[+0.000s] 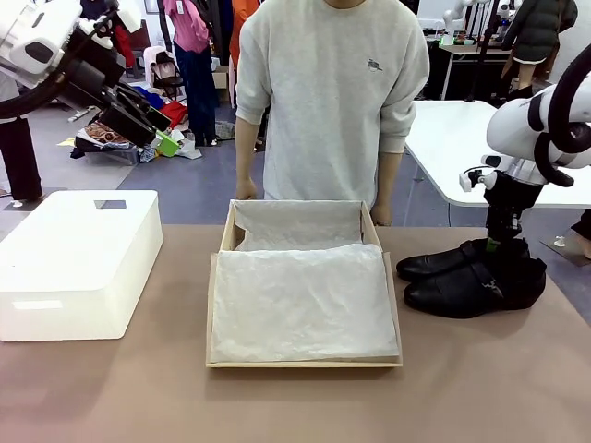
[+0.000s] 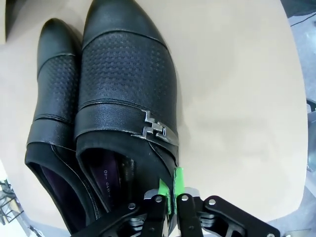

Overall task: Pack the shoes into the box.
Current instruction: Place one shoe of the Shoes into the Shoes Box.

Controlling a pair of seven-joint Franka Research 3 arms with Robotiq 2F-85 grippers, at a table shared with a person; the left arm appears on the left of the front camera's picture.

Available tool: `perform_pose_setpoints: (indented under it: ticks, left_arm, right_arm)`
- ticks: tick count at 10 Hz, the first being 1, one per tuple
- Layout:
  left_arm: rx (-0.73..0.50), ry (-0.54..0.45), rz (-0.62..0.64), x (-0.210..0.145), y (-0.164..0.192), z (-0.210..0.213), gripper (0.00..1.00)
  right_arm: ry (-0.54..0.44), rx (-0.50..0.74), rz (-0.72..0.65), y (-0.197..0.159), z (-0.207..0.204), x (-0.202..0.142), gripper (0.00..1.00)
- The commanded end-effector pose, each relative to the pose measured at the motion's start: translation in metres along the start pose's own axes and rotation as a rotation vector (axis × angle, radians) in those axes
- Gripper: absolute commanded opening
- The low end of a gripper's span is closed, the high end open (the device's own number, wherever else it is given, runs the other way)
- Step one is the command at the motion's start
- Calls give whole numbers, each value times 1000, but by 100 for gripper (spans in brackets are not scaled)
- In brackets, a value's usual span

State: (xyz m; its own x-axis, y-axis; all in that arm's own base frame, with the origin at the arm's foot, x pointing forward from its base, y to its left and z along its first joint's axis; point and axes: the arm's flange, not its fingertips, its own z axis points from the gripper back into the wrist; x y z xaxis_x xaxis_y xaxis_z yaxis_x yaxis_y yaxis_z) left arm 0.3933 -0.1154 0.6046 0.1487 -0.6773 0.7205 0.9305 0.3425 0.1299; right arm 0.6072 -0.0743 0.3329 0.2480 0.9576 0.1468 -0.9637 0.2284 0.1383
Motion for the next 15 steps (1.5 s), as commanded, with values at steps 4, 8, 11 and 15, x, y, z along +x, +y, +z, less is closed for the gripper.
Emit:
perform_pose_setpoints:
  ticks: [4,8,11,15]
  left_arm:
    - [-8,-19,-2,1,1,1,100]
    - [-8,-19,-2,1,1,1,100]
    - [-8,-19,-2,1,1,1,100]
    - [-8,-19,-2,1,1,1,100]
  right_arm:
    - [-40,-19,-164,-18,63,9,0]
    - [23,20,-213,-4,152,39,0]
    - [23,28,-204,21,194,92,0]
    - [11,23,-48,53,202,177,0]
